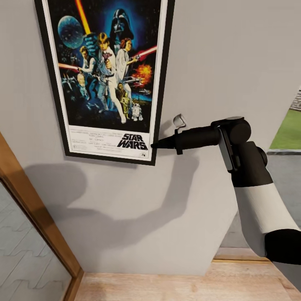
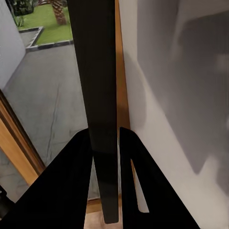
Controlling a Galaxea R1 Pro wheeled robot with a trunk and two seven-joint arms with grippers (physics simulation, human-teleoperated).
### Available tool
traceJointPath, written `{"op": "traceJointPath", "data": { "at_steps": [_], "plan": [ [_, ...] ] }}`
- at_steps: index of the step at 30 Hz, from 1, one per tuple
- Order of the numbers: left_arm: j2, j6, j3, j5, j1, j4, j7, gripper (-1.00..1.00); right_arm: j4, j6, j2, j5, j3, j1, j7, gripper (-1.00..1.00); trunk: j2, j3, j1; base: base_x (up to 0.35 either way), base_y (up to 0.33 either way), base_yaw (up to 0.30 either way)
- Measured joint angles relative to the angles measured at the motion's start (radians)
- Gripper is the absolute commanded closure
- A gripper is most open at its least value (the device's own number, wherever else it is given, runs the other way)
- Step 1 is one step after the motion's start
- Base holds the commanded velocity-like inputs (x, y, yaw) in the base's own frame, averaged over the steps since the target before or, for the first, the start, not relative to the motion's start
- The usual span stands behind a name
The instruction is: Pick up the poster from the kitchen countertop and hang it on one of the wall nails in the kitchen.
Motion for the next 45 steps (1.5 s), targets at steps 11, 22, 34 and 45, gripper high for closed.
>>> {"op": "traceJointPath", "data": {
  "at_steps": [11, 22, 34, 45],
  "plan": [
    [0.0, 0.001, 0.0, 0.0, 0.0, 0.0, 0.0, -1.0, 0.0, 0.0, 0.0, 0.0, 0.0, 0.001, 0.0, 1.0, 0.0, 0.0, 0.0, 0.051, 0.0, 0.0],
    [0.0, 0.001, 0.0, 0.0, 0.0, 0.0, 0.0, -1.0, 0.0, 0.0, 0.0, 0.0, 0.0, 0.001, 0.0, 1.0, 0.0, 0.0, 0.0, 0.015, 0.0, 0.0],
    [0.0, 0.001, 0.0, 0.0, 0.0, 0.0, 0.0, -1.0, 0.0, 0.0, 0.0, -0.001, -0.001, 0.001, 0.0, 1.0, 0.0, 0.0, 0.0, 0.0, 0.0, 0.0],
    [0.0, 0.001, 0.0, 0.0, 0.0, 0.0, 0.0, -1.0, 0.0, 0.0, 0.0, -0.003, -0.003, 0.0, 0.001, 1.0, 0.0, 0.0, 0.0, 0.0, 0.0, 0.0]
  ]
}}
